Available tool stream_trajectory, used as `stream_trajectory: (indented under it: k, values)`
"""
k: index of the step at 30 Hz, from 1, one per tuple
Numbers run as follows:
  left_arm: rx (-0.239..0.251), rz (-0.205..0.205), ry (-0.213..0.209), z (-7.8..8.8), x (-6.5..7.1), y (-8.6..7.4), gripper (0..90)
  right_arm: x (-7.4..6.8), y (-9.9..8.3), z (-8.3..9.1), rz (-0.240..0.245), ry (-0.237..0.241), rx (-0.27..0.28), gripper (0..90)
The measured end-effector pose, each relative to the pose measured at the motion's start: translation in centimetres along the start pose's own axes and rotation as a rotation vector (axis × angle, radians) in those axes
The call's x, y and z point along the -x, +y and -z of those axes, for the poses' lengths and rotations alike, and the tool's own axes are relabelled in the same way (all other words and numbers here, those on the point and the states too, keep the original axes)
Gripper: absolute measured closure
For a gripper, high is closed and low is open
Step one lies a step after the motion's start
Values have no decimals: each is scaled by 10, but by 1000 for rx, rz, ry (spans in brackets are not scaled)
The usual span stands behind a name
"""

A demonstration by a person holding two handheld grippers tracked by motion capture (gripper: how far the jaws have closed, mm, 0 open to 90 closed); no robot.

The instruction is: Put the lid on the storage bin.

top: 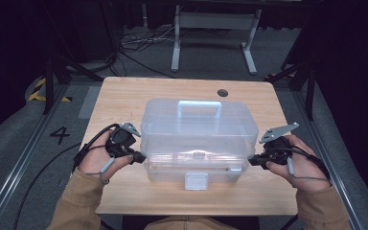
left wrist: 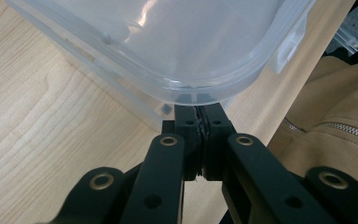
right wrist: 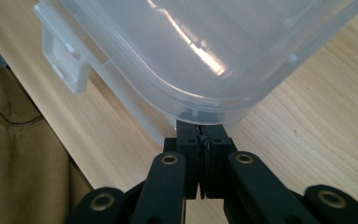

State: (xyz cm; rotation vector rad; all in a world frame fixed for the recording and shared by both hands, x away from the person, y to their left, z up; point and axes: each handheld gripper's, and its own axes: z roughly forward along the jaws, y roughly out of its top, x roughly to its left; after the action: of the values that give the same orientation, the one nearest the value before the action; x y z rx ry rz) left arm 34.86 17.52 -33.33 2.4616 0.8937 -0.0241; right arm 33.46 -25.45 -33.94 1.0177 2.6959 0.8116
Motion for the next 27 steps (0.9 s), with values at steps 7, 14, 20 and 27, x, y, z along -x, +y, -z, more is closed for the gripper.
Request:
stream_trajectory:
  k: [7, 14, 20, 27]
  values:
    - [-30, -9, -2, -3, 0, 0, 874, 0, -1, -2, 11, 8, -22, 882]
    - [-55, -9, -3, -6, 0, 0, 883, 0, -1, -4, 15, 14, -45, 882]
    - [-77, -14, -6, -9, 0, 1, 891, -1, -1, -6, 20, 13, -67, 883]
    - [-102, -25, -3, -12, 1, 1, 891, -1, -2, -8, 25, 15, -85, 883]
